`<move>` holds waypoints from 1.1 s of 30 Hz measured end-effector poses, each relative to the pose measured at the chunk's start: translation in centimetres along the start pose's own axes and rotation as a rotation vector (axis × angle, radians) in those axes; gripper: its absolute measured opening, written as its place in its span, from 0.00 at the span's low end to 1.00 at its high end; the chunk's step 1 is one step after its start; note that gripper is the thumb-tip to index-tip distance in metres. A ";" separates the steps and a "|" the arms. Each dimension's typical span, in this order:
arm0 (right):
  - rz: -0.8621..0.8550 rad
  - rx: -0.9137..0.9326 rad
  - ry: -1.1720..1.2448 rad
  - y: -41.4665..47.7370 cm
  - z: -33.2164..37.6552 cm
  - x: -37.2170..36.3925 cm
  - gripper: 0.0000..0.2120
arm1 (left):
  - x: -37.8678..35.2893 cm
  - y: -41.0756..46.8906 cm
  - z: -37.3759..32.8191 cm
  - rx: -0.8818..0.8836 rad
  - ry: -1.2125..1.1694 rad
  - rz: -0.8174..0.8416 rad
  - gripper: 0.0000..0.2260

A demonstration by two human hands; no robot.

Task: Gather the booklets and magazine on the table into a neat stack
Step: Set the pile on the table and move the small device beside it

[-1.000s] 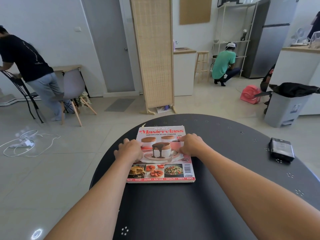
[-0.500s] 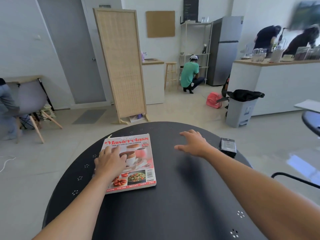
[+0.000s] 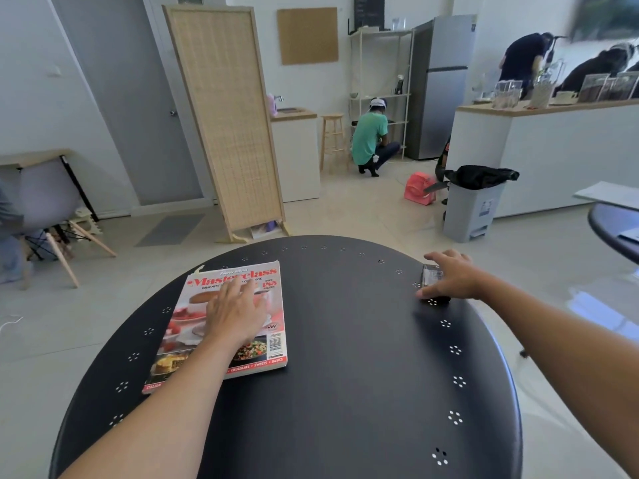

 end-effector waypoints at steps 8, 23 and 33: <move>0.101 -0.006 0.030 0.8 -1.3 0.1 0.51 | -1.5 0.3 0.9 0.017 0.041 0.033 0.27; 0.026 0.110 0.033 2.0 3.0 -1.6 0.48 | -2.3 0.1 1.4 -0.012 0.021 -0.018 0.28; 0.067 0.278 -0.009 2.3 11.1 -4.6 0.49 | -2.2 -0.1 1.4 -0.020 0.004 -0.027 0.27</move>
Point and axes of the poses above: each hand's wrist, its own y-axis towards the middle knuckle, its own x-axis out of the back of the hand, z = x × y, the point moved 3 cm from there along y, towards the middle knuckle, and after that the axes turned 2 degrees about z, right-handed, at the moved point
